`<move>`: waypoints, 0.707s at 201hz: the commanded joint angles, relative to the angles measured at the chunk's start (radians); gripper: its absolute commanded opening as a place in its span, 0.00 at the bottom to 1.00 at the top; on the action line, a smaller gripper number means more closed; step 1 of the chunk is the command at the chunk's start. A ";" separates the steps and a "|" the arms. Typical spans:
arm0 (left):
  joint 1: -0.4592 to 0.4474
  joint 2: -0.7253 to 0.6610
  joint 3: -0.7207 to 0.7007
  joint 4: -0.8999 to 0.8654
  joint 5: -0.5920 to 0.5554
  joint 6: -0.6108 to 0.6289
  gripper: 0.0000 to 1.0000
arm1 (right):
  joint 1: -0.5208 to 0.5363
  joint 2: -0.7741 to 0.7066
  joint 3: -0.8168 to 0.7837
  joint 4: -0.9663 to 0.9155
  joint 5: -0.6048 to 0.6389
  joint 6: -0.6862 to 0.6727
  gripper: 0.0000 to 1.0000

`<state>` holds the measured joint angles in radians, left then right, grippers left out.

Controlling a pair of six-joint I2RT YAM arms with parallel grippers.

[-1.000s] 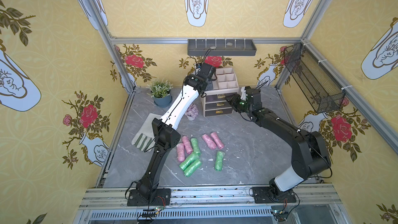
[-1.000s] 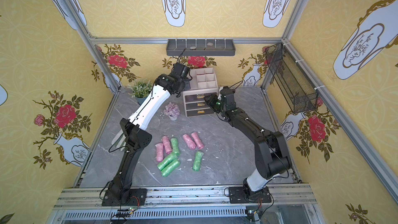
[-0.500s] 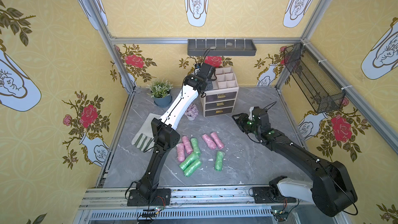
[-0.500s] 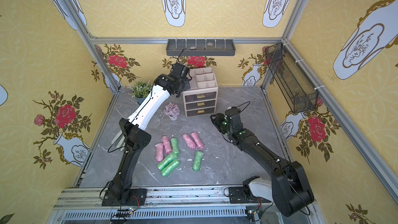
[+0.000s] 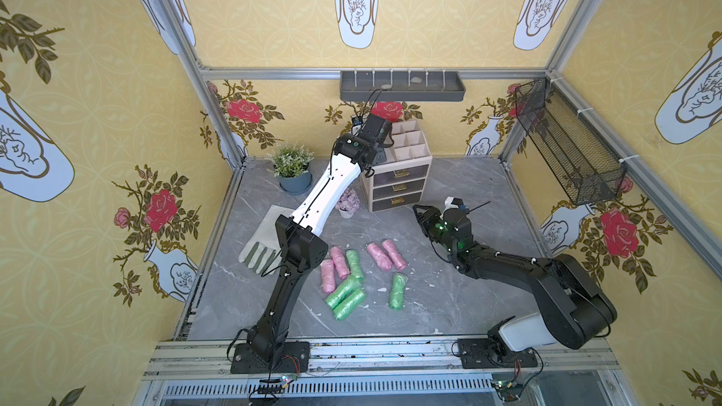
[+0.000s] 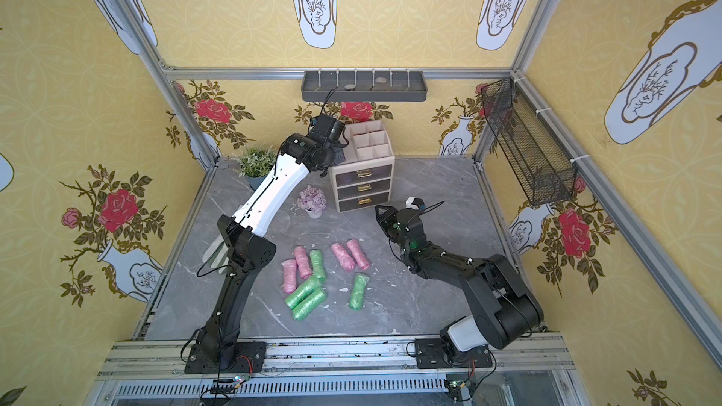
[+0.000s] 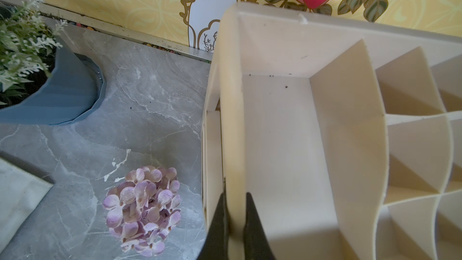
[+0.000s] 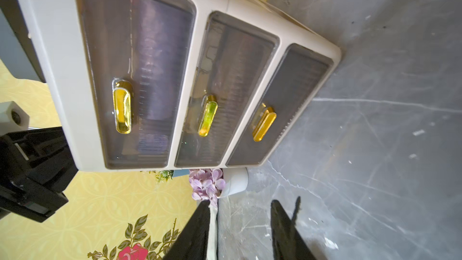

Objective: Sort the rolls of trash bags by color and place them into the drawer
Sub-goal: Close the drawer in the storage box.

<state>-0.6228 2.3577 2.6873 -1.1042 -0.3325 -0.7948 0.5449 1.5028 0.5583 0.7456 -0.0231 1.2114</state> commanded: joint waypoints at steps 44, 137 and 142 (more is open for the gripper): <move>0.001 0.041 0.026 -0.111 0.075 -0.023 0.00 | -0.053 0.211 0.059 0.368 -0.082 0.104 0.38; 0.029 0.069 0.028 -0.106 0.098 -0.024 0.00 | -0.057 0.339 0.177 0.405 -0.115 0.177 0.37; 0.029 0.069 0.028 -0.104 0.100 -0.023 0.00 | -0.057 0.343 0.184 0.401 -0.117 0.180 0.37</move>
<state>-0.6006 2.3913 2.7293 -1.1065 -0.3027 -0.7937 0.4847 1.8294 0.7143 1.0992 -0.1257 1.3647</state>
